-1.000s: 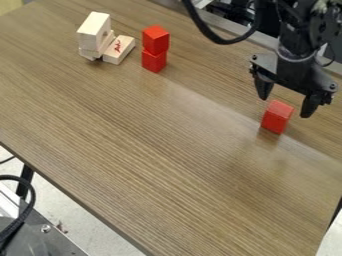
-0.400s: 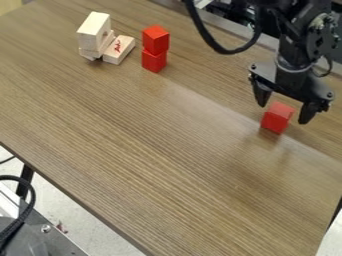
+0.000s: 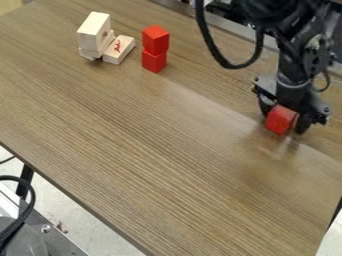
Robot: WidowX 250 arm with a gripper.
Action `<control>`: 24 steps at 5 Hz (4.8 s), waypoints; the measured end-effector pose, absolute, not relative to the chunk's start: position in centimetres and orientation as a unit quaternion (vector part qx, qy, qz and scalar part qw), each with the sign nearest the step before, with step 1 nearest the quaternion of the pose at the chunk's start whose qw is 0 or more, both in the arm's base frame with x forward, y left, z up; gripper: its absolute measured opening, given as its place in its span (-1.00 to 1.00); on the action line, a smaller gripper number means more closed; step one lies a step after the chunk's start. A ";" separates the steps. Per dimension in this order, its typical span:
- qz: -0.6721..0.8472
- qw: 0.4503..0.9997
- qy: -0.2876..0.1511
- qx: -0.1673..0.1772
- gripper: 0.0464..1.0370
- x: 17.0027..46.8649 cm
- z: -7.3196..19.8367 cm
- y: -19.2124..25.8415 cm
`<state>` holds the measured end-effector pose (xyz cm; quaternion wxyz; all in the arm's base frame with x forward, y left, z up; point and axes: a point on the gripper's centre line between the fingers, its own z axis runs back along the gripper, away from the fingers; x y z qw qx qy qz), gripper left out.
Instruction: Take the red cube from the right of the table and put it on top of the red cubes
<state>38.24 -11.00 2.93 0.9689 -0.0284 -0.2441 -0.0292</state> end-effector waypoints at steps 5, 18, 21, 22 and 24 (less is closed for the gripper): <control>-0.004 0.941 -0.332 -0.071 0.12 37.8 13.3 -5.5; 0.122 0.969 -0.216 0.015 0.12 38.1 9.5 12.7; 0.116 0.970 -0.212 0.025 0.26 38.5 9.1 13.3; 0.115 0.970 -0.210 0.032 0.83 38.7 9.0 13.1; 0.113 0.971 -0.209 0.039 0.92 38.7 8.9 13.2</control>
